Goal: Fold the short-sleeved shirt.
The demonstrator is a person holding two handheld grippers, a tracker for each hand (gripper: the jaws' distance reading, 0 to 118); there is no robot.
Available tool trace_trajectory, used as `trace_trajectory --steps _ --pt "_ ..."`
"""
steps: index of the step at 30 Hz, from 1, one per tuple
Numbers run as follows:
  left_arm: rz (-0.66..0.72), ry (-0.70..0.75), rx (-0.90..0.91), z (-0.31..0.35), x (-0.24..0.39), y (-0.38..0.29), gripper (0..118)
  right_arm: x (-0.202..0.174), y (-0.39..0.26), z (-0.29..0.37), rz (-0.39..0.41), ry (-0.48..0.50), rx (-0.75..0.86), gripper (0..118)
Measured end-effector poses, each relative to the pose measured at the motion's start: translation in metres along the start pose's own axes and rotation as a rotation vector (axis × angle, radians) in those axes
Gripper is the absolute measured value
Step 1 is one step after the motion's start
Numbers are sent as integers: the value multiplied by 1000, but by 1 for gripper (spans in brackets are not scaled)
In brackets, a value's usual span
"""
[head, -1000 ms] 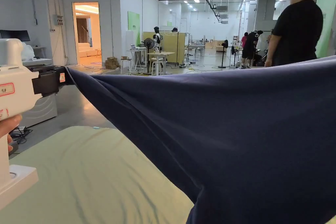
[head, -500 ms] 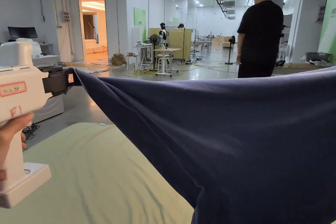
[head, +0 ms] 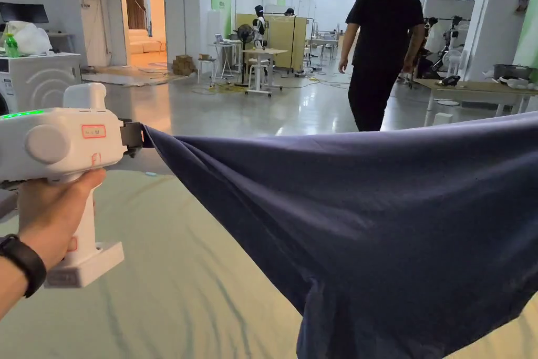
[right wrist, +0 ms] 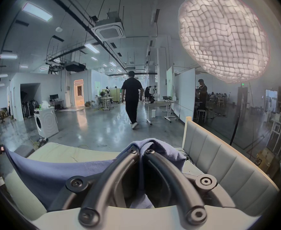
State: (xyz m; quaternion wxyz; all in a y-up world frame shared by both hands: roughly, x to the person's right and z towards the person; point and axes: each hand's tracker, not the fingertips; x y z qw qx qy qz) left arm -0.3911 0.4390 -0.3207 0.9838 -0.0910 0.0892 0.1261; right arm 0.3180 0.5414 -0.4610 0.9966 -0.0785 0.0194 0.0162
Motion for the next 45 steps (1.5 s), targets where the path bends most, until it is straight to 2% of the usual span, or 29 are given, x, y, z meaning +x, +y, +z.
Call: trace_trajectory --steps 2,3,4,6,7,10,12,14,18,19,23,24,27,31,34,37,38,39,42,45 --pt "1 16 -17 -19 2 -2 8 1 -2 1 -4 -29 -10 2" --pt "-3 30 -27 -26 3 -2 8 -59 -3 -9 1 -29 -19 2" --pt "-14 42 -33 -35 5 -2 8 -87 -4 -13 14 -52 -32 2" --pt "-75 126 -12 -45 15 -6 8 -117 -3 -16 9 -62 -46 2" --pt "-103 153 11 -49 19 -7 8 -87 -5 -57 0 -64 -42 2" --pt "-71 162 14 -62 20 -7 8 -100 -7 -69 -17 -44 -35 2" --pt "-39 150 -14 -72 18 -8 8 -98 -12 -84 61 -57 -94 2" --pt "-49 153 -27 -80 15 -19 8 -101 -20 -89 83 -47 -74 2" --pt "-41 147 -114 -93 5 -64 8 -99 -54 -103 58 -31 -143 2" --pt "-15 142 -131 -95 1 -79 8 -122 -78 -70 50 -26 -164 2" --pt "76 130 -196 -104 -15 -136 8 -129 -144 -60 11 -17 -247 2" --pt "116 126 -239 -106 -18 -150 8 -107 -147 -102 0 -17 -274 2" --pt "145 131 -292 -118 -33 -184 8 -94 -187 -123 -44 -15 -340 2" --pt "149 114 -347 -106 -42 -218 8 -82 -234 -118 -76 24 -372 2" --pt "199 20 -332 -67 -57 -245 8 -62 -272 -99 -57 61 -389 2" --pt "325 -47 -396 -21 -81 -279 8 -48 -318 -50 -32 109 -471 2" --pt "354 -45 -407 0 -85 -293 8 -41 -330 -36 -52 106 -451 2" --pt "371 -39 -452 19 -92 -305 8 -42 -347 -4 -86 142 -458 2" --pt "361 -44 -409 82 -99 -334 8 -24 -382 53 -138 132 -479 2" --pt "411 -77 -354 131 -109 -353 8 -14 -410 109 -163 105 -505 2"
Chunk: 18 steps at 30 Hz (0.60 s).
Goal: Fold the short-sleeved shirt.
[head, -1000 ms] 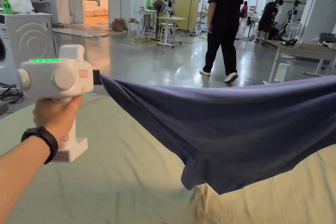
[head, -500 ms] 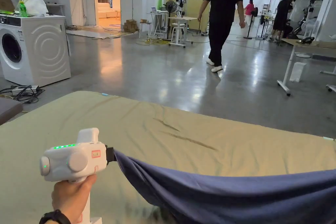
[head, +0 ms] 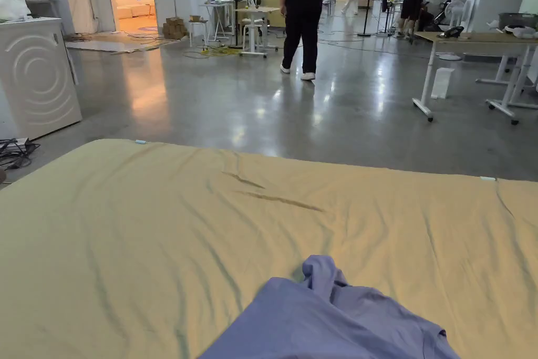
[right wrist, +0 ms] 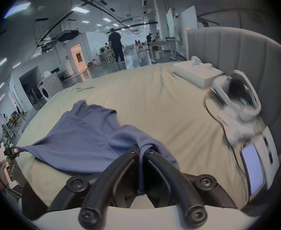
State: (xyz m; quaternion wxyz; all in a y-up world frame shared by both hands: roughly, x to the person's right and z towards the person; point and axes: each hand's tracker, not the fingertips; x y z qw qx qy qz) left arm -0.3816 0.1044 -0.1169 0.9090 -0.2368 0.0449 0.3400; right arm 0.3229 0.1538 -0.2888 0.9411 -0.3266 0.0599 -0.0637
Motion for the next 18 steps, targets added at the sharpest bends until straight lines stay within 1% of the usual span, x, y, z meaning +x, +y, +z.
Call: trace_trajectory --steps 1,2,4,6,8,10,12,15,16,17,18 --pt "-10 28 -2 11 -2 -9 8 4 -13 11 -2 10 -12 2" --pt "-4 69 -11 19 -7 -14 8 18 -31 18 4 6 -23 2" --pt "6 65 -24 33 -19 -25 8 27 -51 34 -8 -13 -75 2" --pt "-29 89 -41 43 -20 -33 8 33 -72 54 -13 -15 -76 2" --pt "-31 77 -63 50 -25 -42 8 38 -88 64 -63 -14 -112 2" --pt "-54 92 -97 50 -27 -49 8 38 -106 73 -68 -15 -125 2" --pt "-88 107 -124 47 -30 -52 8 38 -118 70 -47 -33 -158 2" --pt "-91 114 -145 42 -33 -55 8 39 -131 65 -40 -36 -180 2" --pt "-88 114 -157 40 -35 -55 10 39 -133 63 -41 -43 -191 2" --pt "-77 131 -170 39 -36 -58 17 38 -134 61 -41 -56 -200 14" --pt "-78 140 -169 40 -37 -59 27 38 -137 63 -47 -72 -201 31"
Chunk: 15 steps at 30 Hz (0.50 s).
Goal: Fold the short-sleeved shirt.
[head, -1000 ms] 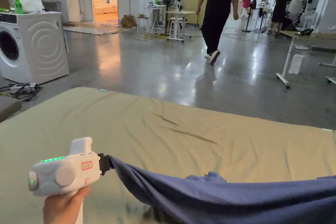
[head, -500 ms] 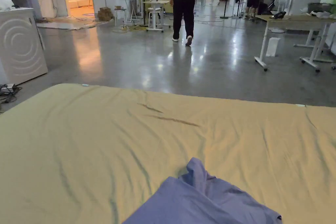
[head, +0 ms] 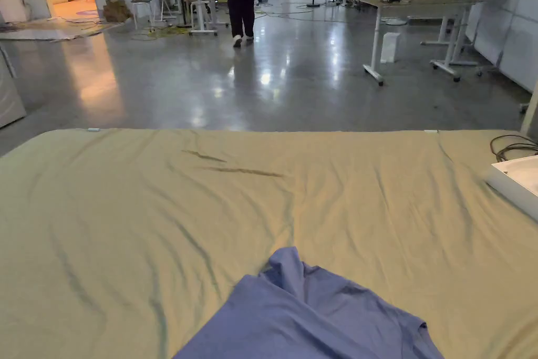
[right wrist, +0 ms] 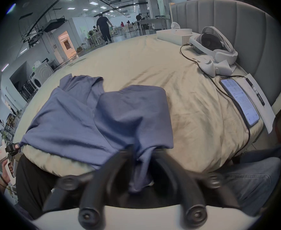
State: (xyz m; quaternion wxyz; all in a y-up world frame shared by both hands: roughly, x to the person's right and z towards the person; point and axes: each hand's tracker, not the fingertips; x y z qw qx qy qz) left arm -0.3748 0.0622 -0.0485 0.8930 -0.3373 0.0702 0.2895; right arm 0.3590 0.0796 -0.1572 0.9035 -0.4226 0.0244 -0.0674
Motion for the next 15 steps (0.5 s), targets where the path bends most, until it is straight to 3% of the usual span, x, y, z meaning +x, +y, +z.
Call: trace_trajectory --steps 1,2,3,4,5,10,15 --pt "-7 2 0 2 -2 -3 43 1 -3 1 -2 -9 -1 55" --pt "-19 9 1 5 -2 -5 71 5 -7 2 -13 -9 4 88" --pt "-34 13 3 11 -1 -7 87 9 -11 5 -45 4 9 100" --pt "-47 19 0 16 1 -8 102 12 -16 13 -82 20 9 101" --pt "-79 51 -18 22 5 -11 110 17 -21 20 -119 21 17 100" --pt "-243 104 14 64 40 -20 110 24 -41 73 -173 -21 122 100" --pt "-400 159 131 106 112 -26 110 -8 -39 125 -125 40 240 100"
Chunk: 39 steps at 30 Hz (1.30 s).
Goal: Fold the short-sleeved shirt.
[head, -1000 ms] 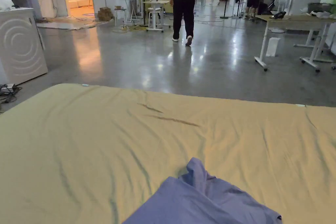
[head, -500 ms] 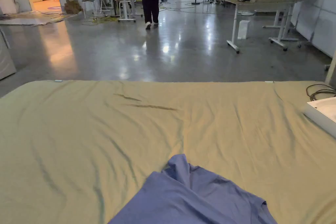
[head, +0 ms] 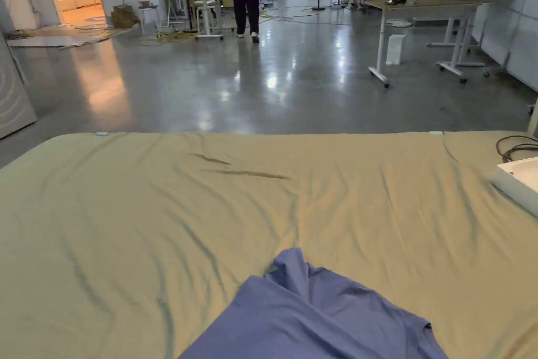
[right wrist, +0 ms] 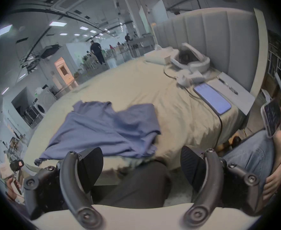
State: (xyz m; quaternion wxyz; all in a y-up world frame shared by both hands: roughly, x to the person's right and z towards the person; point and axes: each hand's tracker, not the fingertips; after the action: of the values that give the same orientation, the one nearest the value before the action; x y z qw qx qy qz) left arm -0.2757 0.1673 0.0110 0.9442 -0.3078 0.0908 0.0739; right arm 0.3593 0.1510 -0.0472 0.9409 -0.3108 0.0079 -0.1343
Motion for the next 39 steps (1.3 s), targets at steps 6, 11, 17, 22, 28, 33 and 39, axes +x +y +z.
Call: trace_trajectory --steps 6,11,17,22,28,33,39 --pt "29 -104 148 17 63 25 110 -76 16 17 108 133 158 101" --pt "-34 -201 219 35 99 51 82 -122 32 22 141 195 260 96" --pt "-179 -236 231 60 122 55 10 -148 47 27 170 229 263 5" --pt "-187 -263 202 66 132 43 1 -151 39 33 285 193 214 0" --pt "-175 -298 147 57 132 45 1 -161 34 32 362 174 184 0" --pt "-142 -346 139 31 131 69 1 -158 33 22 285 216 167 0" --pt "-155 -346 90 -61 133 125 3 -144 36 9 244 202 135 0"
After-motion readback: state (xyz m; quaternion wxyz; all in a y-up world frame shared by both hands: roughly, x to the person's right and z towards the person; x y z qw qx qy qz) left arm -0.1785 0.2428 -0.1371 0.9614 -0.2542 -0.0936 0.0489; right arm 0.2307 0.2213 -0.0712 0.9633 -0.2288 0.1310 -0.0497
